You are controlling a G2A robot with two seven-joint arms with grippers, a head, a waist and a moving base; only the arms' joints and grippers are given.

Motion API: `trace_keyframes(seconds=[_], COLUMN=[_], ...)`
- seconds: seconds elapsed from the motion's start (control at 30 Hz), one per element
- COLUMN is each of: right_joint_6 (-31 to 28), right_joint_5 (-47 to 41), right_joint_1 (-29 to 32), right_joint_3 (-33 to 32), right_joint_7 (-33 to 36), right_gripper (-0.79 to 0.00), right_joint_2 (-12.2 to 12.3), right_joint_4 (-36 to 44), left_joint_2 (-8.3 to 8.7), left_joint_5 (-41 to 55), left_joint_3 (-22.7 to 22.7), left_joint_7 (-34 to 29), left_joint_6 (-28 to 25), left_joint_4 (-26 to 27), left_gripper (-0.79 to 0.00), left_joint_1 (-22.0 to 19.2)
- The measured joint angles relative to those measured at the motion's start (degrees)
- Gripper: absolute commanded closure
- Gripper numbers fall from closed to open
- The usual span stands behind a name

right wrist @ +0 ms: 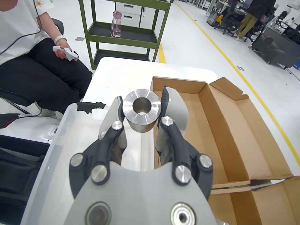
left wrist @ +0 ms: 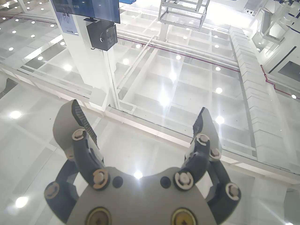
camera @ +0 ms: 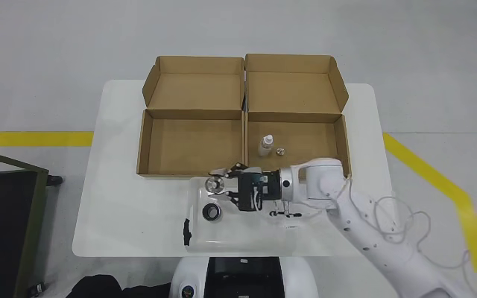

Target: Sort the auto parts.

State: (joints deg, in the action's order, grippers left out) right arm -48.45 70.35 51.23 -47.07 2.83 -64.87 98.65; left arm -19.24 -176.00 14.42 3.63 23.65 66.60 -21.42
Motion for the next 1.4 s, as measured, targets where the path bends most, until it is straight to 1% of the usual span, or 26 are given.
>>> trace_keyframes(seconds=[0.27, 0.5, 0.7, 0.9, 1.1, 1.4], right_joint_6=[2.94, 5.09, 7.31, 8.84, 9.98, 11.21], right_joint_5=[0.61, -0.29, -0.83, -1.65, -1.83, -3.21], right_joint_1=[-6.22, -13.37, -17.72, -20.65, -23.08, -24.62], right_joint_3=[6.33, 11.23, 14.69, 17.59, 19.41, 20.32], right_joint_7=[-1.26, -2.90, -2.88, -3.82, -2.99, -2.26], right_gripper=[0.000, 0.000, 0.000, 0.000, 0.000, 0.000], right_joint_2=[-3.18, -6.96, -10.14, -13.33, -16.13, -19.30], right_joint_4=[-7.97, -17.47, -24.18, -30.80, -37.13, -43.96], left_joint_2=[0.00, 0.00, 0.00, 0.00, 0.00, 0.00], left_joint_5=[0.00, 0.00, 0.00, 0.00, 0.00, 0.00], left_joint_3=[0.00, 0.00, 0.00, 0.00, 0.00, 0.00], left_joint_7=[0.00, 0.00, 0.00, 0.00, 0.00, 0.00], left_joint_6=[0.00, 0.00, 0.00, 0.00, 0.00, 0.00], left_joint_4=[0.00, 0.00, 0.00, 0.00, 0.00, 0.00], left_gripper=[-0.785, -0.785, -0.785, -0.785, -0.785, -0.785], left_joint_1=[0.00, 0.00, 0.00, 0.00, 0.00, 0.00])
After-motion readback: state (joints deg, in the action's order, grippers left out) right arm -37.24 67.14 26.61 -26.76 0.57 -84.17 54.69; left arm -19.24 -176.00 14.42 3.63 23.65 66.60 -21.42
